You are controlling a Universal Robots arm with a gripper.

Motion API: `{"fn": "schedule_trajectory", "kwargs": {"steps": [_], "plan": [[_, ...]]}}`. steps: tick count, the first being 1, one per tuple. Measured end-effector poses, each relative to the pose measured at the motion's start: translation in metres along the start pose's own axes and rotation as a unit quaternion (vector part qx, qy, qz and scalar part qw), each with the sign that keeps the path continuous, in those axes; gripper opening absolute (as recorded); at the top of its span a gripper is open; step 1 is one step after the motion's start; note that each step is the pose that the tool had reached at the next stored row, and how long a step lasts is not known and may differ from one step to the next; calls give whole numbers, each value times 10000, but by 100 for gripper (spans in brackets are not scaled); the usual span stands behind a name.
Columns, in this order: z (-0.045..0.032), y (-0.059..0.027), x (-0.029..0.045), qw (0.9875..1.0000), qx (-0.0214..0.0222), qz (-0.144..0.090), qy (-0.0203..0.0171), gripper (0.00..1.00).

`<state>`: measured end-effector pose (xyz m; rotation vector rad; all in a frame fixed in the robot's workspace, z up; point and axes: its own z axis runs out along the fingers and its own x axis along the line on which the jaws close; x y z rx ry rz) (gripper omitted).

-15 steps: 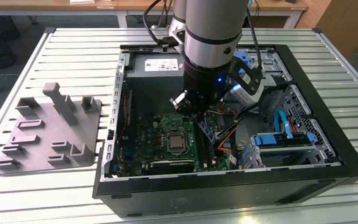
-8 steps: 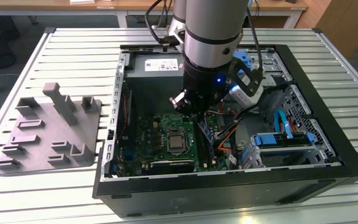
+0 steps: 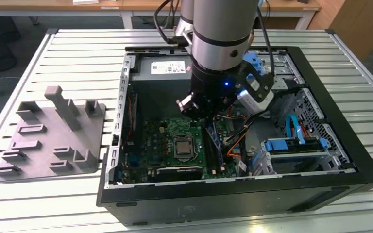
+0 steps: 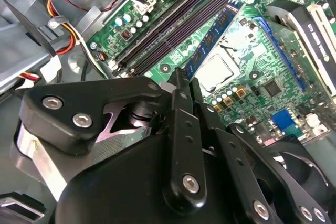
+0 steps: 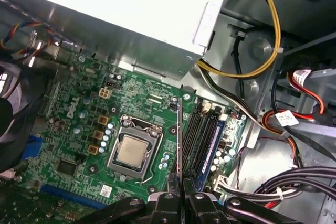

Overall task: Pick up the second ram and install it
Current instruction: 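Insert the second ram into the second slot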

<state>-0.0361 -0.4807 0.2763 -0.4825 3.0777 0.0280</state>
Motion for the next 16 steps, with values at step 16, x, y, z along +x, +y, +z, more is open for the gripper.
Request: {"fn": "schedule_trajectory", "kwargs": {"steps": [16], "plan": [[3, 0, 0, 9978, 21, 661, -9, 14]]}}
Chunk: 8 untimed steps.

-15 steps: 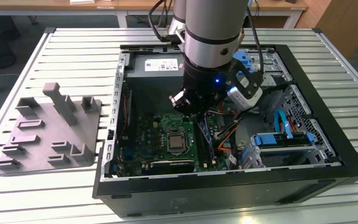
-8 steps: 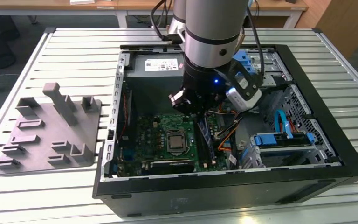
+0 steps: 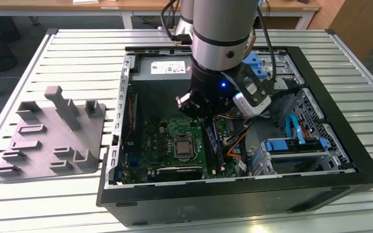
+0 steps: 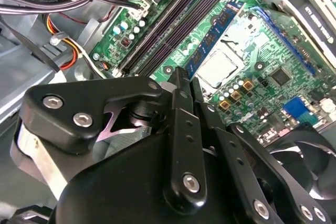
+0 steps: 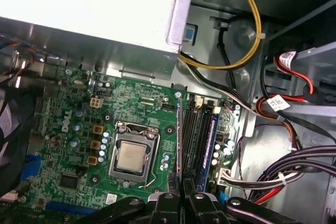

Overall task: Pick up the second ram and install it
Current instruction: 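Insert the second ram into the second slot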

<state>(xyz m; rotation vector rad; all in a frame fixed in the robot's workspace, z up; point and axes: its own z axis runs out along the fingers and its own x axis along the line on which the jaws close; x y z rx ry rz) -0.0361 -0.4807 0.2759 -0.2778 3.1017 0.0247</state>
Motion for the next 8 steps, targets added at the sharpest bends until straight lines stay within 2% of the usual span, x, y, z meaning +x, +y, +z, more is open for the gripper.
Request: {"fn": "schedule_trajectory", "kwargs": {"steps": [8], "plan": [[0, 0, 0, 9995, 11, 317, -4, 14]]}}
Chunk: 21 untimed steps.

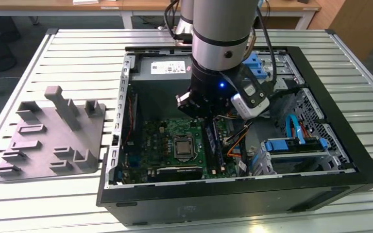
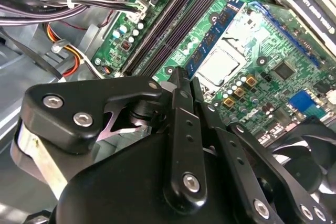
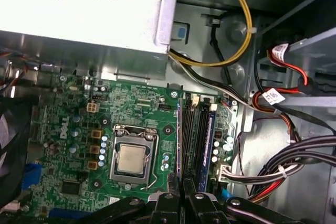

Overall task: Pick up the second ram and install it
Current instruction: 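Insert the second ram into the second slot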

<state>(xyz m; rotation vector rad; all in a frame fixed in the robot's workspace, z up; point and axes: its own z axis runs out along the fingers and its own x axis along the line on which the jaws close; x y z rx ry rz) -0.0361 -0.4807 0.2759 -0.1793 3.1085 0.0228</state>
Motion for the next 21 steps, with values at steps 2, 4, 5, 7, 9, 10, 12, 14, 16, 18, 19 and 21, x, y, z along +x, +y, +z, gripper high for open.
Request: {"fn": "schedule_trajectory", "kwargs": {"steps": [2, 4, 5, 7, 9, 10, 12, 14, 16, 18, 19, 21], "plan": [[0, 0, 0, 10000, 3, 80, -1, 14], [1, 0, 0, 9999, 6, 160, -2, 14], [1, 0, 0, 9998, 7, 198, -2, 14], [1, 0, 0, 9996, 10, 274, -3, 14], [1, 0, 0, 9994, 14, 352, -4, 14], [1, 0, 0, 9992, 15, 395, -5, 14], [1, 0, 0, 9989, 19, 473, -5, 14], [2, 0, 0, 9985, 22, 551, -7, 14], [1, 0, 0, 9980, 25, 625, -7, 14], [2, 0, 0, 9975, 28, 704, -8, 14], [2, 0, 0, 9972, 29, 741, -9, 14], [2, 0, 0, 9966, 32, 817, -10, 14]]}}
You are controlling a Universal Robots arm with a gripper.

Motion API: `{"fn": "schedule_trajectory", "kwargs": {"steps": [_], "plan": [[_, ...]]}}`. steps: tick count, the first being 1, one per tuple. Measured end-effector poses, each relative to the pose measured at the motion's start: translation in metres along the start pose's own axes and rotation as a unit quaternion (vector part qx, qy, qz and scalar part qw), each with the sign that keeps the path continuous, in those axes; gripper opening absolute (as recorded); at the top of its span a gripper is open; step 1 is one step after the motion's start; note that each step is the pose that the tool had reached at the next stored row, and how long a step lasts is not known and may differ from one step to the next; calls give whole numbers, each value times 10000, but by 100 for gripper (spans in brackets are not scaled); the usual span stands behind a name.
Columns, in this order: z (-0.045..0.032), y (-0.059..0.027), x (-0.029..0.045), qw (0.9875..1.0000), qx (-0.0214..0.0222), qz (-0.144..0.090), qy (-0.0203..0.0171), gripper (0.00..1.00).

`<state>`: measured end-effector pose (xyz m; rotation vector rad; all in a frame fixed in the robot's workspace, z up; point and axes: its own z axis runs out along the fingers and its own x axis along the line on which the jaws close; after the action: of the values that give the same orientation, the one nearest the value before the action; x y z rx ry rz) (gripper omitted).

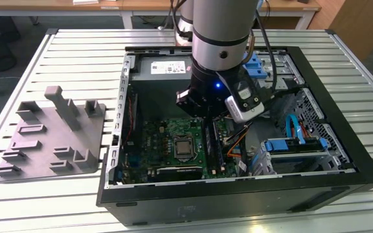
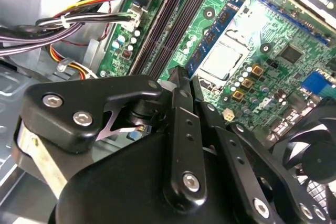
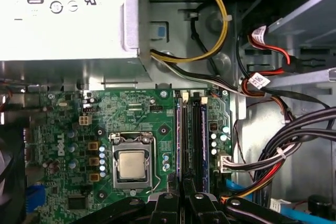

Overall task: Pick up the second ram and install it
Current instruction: 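Insert the second ram into the second slot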

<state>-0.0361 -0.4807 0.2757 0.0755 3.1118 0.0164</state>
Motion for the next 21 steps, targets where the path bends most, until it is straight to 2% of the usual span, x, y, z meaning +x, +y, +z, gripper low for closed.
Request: {"fn": "schedule_trajectory", "kwargs": {"steps": [2, 11, 21], "plan": [[0, 0, 0, 10000, 2, 67, -1, 14], [23, -4, 1, 10000, 10, 68, -1, 14], [192, -21, -7, 10000, 11, 68, -1, 14]]}}
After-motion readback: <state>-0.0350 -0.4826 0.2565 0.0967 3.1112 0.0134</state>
